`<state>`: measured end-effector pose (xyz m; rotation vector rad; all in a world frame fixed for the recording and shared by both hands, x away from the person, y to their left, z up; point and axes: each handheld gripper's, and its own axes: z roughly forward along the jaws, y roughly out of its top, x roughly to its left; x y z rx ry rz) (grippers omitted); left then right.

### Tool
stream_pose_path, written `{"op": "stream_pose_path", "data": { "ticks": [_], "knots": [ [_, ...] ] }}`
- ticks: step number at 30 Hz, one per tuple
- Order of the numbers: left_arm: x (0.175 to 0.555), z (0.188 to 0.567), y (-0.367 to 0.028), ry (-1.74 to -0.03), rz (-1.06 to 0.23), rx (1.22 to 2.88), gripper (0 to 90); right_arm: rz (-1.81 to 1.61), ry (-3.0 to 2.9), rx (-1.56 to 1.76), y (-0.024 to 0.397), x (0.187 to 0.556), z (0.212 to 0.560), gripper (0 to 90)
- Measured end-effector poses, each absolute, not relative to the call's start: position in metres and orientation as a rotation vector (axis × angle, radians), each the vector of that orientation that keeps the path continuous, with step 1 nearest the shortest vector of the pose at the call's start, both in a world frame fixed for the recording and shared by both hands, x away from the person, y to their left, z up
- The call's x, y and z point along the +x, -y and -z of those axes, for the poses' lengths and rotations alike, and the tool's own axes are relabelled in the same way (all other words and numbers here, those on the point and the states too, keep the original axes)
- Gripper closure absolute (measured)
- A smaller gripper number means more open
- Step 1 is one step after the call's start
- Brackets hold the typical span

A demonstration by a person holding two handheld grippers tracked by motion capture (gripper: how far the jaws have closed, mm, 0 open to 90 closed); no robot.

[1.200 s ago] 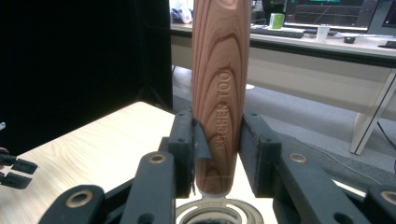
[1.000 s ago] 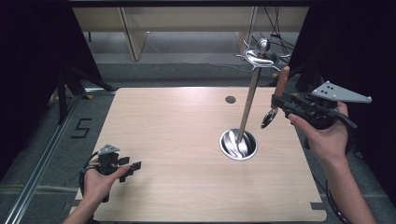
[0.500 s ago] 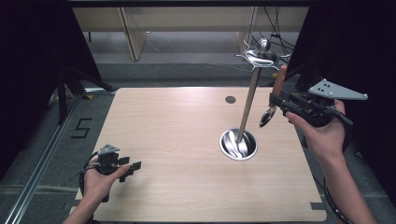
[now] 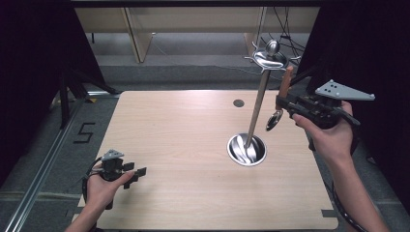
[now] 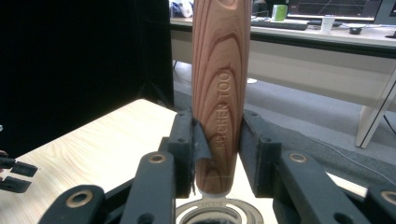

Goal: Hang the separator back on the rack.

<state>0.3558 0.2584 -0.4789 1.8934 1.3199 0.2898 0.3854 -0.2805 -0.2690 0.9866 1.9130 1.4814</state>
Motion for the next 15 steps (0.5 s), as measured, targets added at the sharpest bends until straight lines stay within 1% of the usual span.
{"op": "stream_pose_path", "data": {
  "ticks": [15],
  "knots": [
    [0.3557, 0.4787, -0.2584, -1.322, -0.293, 1.887, 38.4, -1.492, -1.912, 1.004, 0.2756, 0.39, 0.2698, 68.6]
  ]
}}
